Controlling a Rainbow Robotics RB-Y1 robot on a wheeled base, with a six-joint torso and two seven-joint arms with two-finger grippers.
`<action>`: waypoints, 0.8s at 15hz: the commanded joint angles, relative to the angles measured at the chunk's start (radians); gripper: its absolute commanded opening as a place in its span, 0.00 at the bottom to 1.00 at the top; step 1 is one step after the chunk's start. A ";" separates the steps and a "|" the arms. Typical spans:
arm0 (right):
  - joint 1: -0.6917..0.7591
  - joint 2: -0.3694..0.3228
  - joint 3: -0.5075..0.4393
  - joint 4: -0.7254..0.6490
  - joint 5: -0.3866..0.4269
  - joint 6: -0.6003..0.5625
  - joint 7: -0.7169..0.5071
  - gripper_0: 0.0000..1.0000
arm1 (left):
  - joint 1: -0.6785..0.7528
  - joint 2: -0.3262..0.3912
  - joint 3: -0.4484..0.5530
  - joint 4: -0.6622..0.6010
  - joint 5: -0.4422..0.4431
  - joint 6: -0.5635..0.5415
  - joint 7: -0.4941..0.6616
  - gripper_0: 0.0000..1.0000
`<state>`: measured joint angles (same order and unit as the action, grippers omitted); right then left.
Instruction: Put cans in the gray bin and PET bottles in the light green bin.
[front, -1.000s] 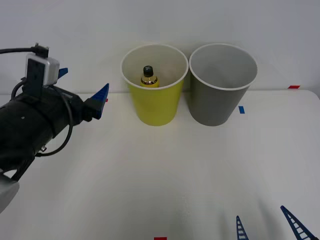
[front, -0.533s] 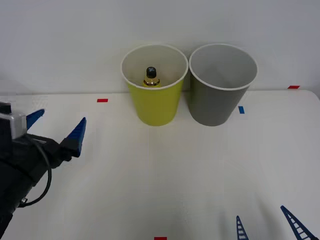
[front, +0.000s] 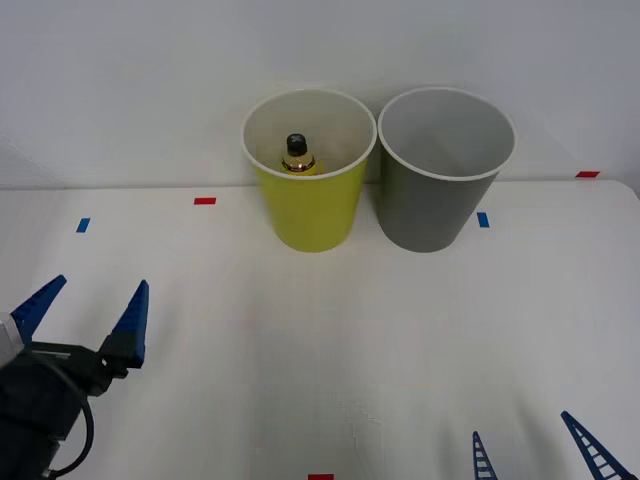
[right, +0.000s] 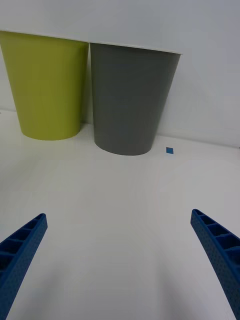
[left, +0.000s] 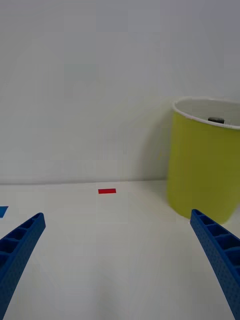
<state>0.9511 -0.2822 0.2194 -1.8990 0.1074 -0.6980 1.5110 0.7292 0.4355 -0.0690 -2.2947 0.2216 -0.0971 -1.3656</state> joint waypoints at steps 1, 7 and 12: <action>0.000 0.000 0.000 0.000 0.000 0.000 0.000 1.00 | 0.084 0.031 -0.061 0.199 0.015 -0.286 -0.036 1.00; 0.000 0.000 0.000 0.000 0.000 0.000 0.000 1.00 | 0.151 0.025 -0.094 0.414 0.002 -0.561 -0.139 1.00; 0.000 0.000 0.000 0.000 0.000 0.000 0.000 1.00 | 0.180 0.009 -0.104 0.508 -0.010 -0.678 -0.168 1.00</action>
<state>0.9511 -0.2822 0.2194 -1.8991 0.1074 -0.6980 1.5110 0.9001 0.4510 -0.1751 -1.7892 0.2131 -0.7673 -1.5218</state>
